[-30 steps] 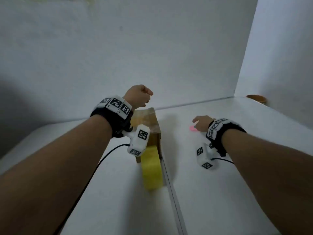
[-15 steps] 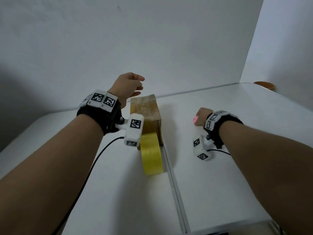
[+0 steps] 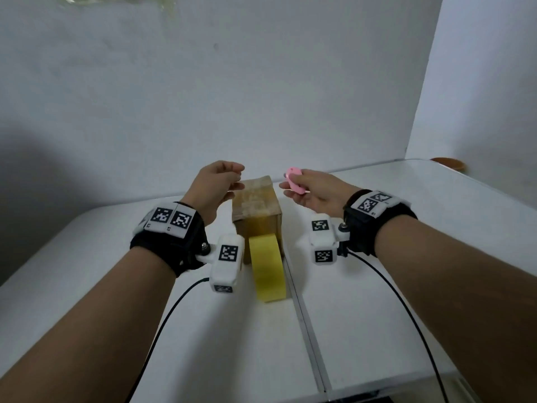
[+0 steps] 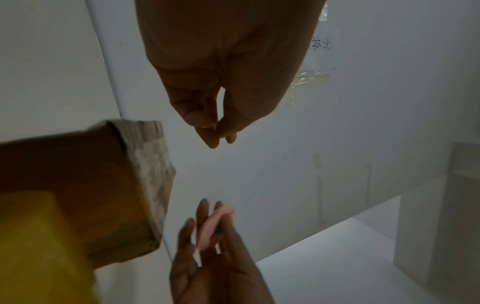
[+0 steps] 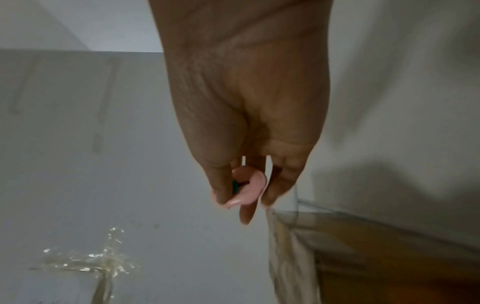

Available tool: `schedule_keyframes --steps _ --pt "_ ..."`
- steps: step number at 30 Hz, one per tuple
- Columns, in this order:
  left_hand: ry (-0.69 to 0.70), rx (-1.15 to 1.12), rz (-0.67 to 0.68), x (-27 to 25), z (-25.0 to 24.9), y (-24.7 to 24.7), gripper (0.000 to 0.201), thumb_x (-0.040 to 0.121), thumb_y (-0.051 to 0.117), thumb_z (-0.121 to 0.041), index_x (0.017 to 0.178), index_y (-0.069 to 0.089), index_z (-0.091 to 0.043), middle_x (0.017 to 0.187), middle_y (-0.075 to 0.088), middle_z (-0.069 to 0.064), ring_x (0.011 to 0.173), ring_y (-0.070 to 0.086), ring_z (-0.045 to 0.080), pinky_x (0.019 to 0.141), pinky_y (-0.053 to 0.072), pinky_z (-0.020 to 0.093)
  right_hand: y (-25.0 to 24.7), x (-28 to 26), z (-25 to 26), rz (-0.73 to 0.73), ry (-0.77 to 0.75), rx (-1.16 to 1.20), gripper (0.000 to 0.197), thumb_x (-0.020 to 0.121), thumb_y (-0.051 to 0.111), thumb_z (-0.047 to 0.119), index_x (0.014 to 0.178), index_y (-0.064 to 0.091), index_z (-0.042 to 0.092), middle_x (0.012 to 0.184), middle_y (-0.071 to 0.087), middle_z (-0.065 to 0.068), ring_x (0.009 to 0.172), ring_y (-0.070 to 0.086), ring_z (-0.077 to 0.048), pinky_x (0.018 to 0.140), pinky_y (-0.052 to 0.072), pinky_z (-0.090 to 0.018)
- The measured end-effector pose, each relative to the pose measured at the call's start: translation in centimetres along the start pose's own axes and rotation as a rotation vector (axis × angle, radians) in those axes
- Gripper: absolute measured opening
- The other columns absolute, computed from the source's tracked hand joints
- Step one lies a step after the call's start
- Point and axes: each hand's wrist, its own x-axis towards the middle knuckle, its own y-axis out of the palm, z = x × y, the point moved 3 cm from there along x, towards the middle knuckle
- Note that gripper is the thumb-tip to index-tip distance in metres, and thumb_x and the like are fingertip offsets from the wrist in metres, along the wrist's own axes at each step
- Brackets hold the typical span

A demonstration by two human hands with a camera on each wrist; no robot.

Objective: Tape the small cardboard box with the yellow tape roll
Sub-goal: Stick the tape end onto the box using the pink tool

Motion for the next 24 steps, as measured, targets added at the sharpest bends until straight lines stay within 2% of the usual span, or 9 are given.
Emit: schedule_keyframes --steps 3,6,9,11,15,17,19,21,24 --pt "-0.022 0.049 0.022 -1.3 0.6 -0.5 0.016 0.094 0.05 -0.005 0.098 0.061 -0.015 0.09 0.06 -0.001 0.071 0.061 0.011 0.061 0.044 0.02 0.7 -0.7 0.5 0.007 -0.045 -0.017 0.032 0.094 0.06 0.027 0.123 0.063 0.014 0.098 0.062 0.006 0.077 0.048 -0.005 0.056 0.036 -0.014" --pt "-0.078 0.109 0.072 -2.5 1.2 -1.1 0.013 0.095 0.052 -0.01 0.102 0.062 -0.011 0.087 0.064 0.0 0.07 0.06 0.014 0.061 0.043 0.022 1.2 -1.4 0.6 0.005 -0.037 0.17 0.019 0.09 0.066 0.018 0.106 0.066 0.009 0.092 0.06 0.001 0.069 0.049 -0.006 0.049 0.043 -0.011" --pt "-0.175 0.173 0.154 -3.5 2.1 -1.4 0.018 0.096 0.054 -0.017 0.103 0.066 -0.005 0.086 0.066 0.004 0.07 0.061 0.015 0.055 0.048 0.019 2.1 -2.3 0.4 0.045 -0.01 0.33 0.009 0.091 0.062 0.005 0.098 0.059 0.0 0.096 0.06 -0.011 0.08 0.062 -0.017 0.06 0.062 -0.023" --pt "-0.243 0.166 0.17 -4.1 2.9 -1.5 0.019 0.095 0.055 -0.015 0.103 0.067 -0.003 0.087 0.067 0.006 0.069 0.062 0.016 0.051 0.052 0.017 2.6 -2.7 0.1 0.071 0.001 0.328 0.004 0.092 0.06 0.005 0.094 0.059 0.001 0.097 0.061 -0.012 0.082 0.064 -0.02 0.068 0.063 -0.029" --pt "-0.325 0.116 0.142 -4.8 3.6 -1.4 0.015 0.095 0.052 -0.009 0.095 0.064 0.0 0.079 0.061 0.009 0.066 0.061 0.022 0.056 0.058 0.021 3.2 -3.3 -0.6 0.042 -0.019 0.07 0.01 0.092 0.063 0.018 0.099 0.062 0.011 0.09 0.063 -0.002 0.063 0.05 -0.006 0.052 0.044 -0.012" --pt "-0.365 0.094 0.134 -5.1 3.7 -1.2 0.015 0.095 0.049 -0.006 0.089 0.061 0.0 0.079 0.06 0.01 0.064 0.062 0.023 0.056 0.059 0.023 3.4 -3.6 -1.0 0.065 -0.036 0.109 0.015 0.092 0.062 0.014 0.106 0.064 0.008 0.093 0.064 -0.005 0.062 0.052 -0.007 0.05 0.049 -0.01" --pt "-0.401 0.09 0.142 -5.4 3.9 -1.1 0.013 0.094 0.05 -0.005 0.09 0.06 0.002 0.084 0.061 0.013 0.063 0.064 0.025 0.056 0.061 0.024 3.6 -3.9 -1.2 0.118 -0.047 0.177 0.028 0.093 0.058 0.006 0.12 0.059 -0.002 0.104 0.064 -0.011 0.077 0.063 -0.013 0.064 0.059 -0.013" --pt "-0.426 0.092 0.158 -5.6 4.4 -0.9 0.016 0.095 0.053 -0.01 0.097 0.061 0.004 0.092 0.061 0.016 0.065 0.066 0.025 0.059 0.061 0.026 3.8 -4.3 -1.4 0.176 -0.042 0.228 0.034 0.094 0.054 0.001 0.126 0.051 -0.008 0.11 0.062 -0.017 0.092 0.066 -0.023 0.079 0.06 -0.023" --pt "-0.455 0.058 0.17 -6.0 5.3 -0.5 0.03 0.096 0.056 -0.023 0.108 0.061 0.004 0.098 0.061 0.016 0.071 0.068 0.027 0.064 0.062 0.03 4.1 -4.9 -1.6 0.195 -0.021 0.22 0.03 0.098 0.049 0.004 0.126 0.045 -0.007 0.109 0.063 -0.023 0.095 0.067 -0.028 0.081 0.058 -0.028"
